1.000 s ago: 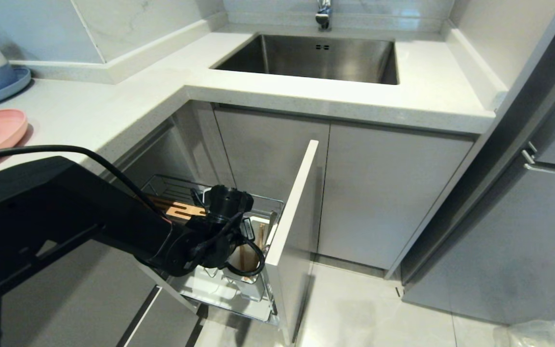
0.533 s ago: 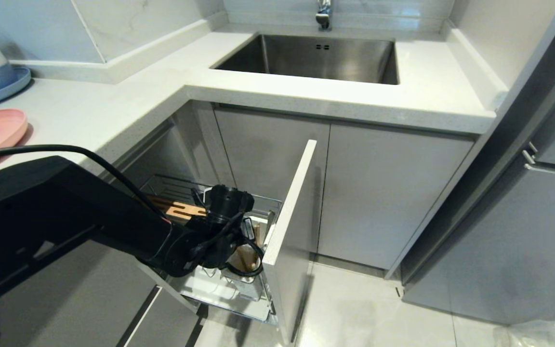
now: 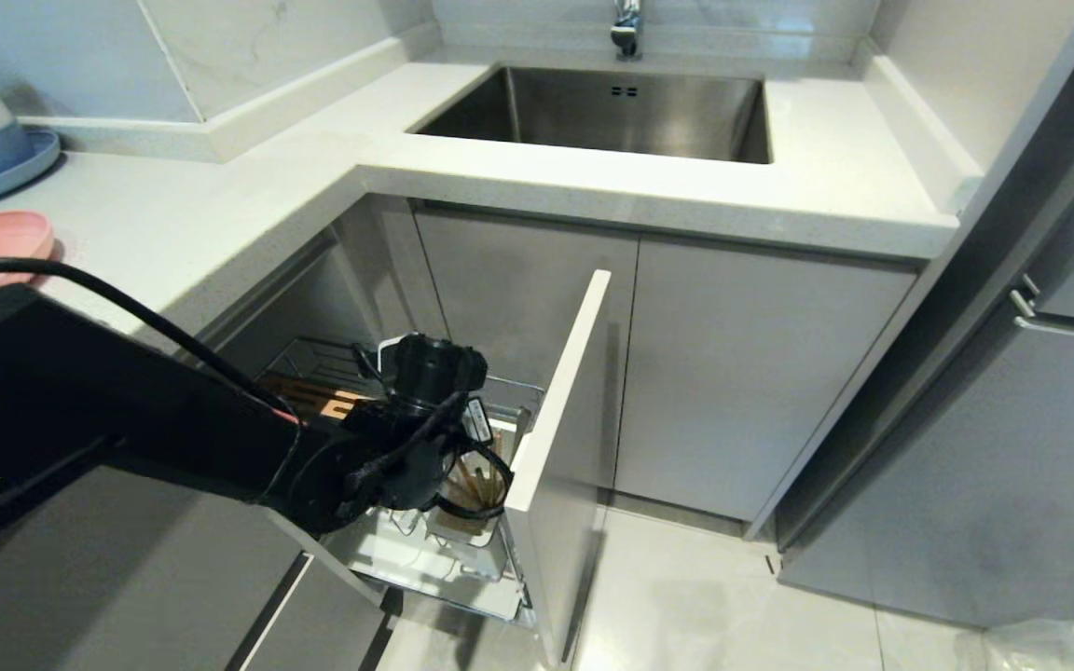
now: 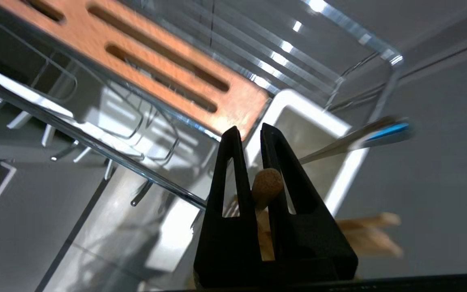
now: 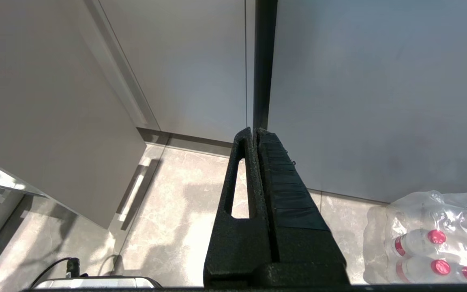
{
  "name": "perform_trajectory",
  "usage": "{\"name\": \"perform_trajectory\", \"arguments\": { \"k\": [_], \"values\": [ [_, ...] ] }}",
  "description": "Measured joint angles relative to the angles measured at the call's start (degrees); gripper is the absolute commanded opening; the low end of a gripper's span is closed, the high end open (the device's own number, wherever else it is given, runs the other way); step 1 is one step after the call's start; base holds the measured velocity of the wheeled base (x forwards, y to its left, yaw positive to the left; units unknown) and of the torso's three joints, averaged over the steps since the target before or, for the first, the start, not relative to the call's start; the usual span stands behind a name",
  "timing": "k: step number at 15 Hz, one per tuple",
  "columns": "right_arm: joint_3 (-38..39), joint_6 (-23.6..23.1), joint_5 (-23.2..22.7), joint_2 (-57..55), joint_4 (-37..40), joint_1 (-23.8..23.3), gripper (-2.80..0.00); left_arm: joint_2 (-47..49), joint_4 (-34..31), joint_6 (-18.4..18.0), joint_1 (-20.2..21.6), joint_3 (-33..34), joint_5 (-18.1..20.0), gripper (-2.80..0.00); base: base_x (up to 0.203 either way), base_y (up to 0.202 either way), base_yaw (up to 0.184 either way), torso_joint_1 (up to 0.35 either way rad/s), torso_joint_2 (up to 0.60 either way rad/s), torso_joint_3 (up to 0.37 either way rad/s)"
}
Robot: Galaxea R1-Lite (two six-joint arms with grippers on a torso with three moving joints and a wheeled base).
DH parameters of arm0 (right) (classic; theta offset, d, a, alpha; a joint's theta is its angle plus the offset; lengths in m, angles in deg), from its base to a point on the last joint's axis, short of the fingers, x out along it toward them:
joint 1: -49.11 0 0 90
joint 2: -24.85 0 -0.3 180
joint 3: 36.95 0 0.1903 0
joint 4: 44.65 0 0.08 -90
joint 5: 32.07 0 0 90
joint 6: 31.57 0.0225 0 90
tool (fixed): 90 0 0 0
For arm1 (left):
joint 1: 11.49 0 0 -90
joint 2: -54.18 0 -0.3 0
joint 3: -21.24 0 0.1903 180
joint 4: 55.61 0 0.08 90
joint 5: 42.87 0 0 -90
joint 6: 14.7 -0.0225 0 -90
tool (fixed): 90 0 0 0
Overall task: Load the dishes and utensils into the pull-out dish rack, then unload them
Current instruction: Take the chopsticks out of the cupboard
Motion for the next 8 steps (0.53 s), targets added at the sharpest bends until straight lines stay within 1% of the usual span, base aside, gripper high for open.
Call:
{"name": "perform_trajectory", "arguments": {
  "k": [5,8],
  "values": [
    [0.0,0.0,0.0,0.0,0.0,0.0,-2.80,-8.9,-0.1,-0.8,-2.6,0.4,-4.6,-2.80,0.000,0.000,0.000,0.000,0.00,0.000],
    [0.0,0.0,0.0,0.0,0.0,0.0,-2.80,-13.0,0.0,-2.4,-3.1,0.4,-5.6,-2.80,0.000,0.000,0.000,0.000,0.00,0.000]
  ]
}}
